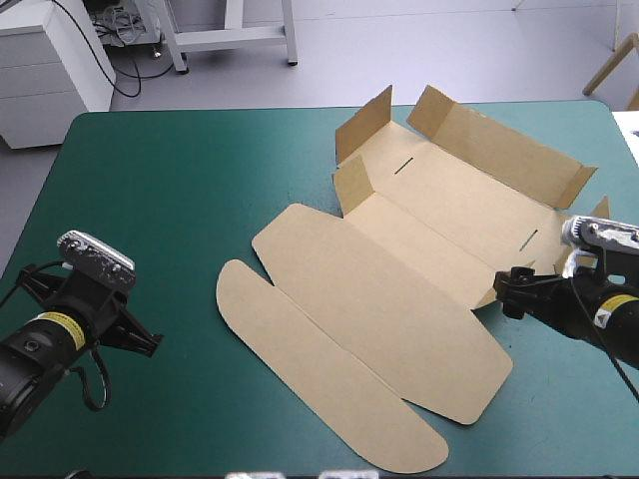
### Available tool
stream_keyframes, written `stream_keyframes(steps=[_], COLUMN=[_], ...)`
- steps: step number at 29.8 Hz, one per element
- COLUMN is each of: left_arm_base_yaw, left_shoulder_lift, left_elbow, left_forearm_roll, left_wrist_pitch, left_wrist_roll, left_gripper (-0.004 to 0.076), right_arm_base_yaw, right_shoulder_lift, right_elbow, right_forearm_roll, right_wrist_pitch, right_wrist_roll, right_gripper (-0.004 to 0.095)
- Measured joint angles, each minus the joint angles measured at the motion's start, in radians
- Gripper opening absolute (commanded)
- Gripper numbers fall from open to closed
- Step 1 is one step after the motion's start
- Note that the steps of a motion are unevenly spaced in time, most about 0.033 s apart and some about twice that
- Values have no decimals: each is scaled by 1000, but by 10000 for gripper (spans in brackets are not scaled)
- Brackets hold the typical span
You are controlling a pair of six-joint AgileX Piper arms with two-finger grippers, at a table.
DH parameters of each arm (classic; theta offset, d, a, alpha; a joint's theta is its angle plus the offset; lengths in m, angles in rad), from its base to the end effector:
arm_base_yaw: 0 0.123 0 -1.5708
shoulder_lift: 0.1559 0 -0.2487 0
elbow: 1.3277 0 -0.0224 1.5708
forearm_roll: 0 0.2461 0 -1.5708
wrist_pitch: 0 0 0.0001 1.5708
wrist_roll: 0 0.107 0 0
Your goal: Fold the box
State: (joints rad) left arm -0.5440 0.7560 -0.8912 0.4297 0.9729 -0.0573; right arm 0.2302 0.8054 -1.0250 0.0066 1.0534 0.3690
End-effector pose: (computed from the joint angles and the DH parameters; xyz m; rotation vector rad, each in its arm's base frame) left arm 0.1553 -0.0509 0.3306 0.6338 2.1417 0.2109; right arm 0.1595 0.0380 0.3499 0.1630 2.3322 0.3096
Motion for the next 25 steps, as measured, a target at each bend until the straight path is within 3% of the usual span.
stream_keyframes(steps=[20, 25], left_arm_base_yaw=[0, 0], left_shoulder_lift=[0, 0], left_elbow=[0, 0], left_forearm_roll=[-7, -16], left_wrist_pitch=[51, 51], left_wrist_roll=[-9, -11], left_gripper=[-10, -10], right_arm_base_yaw=[-2, -66], right_shoulder_lift=[258, 314], right_elbow=[0, 0], right_forearm_roll=[-81, -73], right_wrist_pitch=[-6, -17], right_wrist_roll=[118, 119], right_gripper=[850, 851])
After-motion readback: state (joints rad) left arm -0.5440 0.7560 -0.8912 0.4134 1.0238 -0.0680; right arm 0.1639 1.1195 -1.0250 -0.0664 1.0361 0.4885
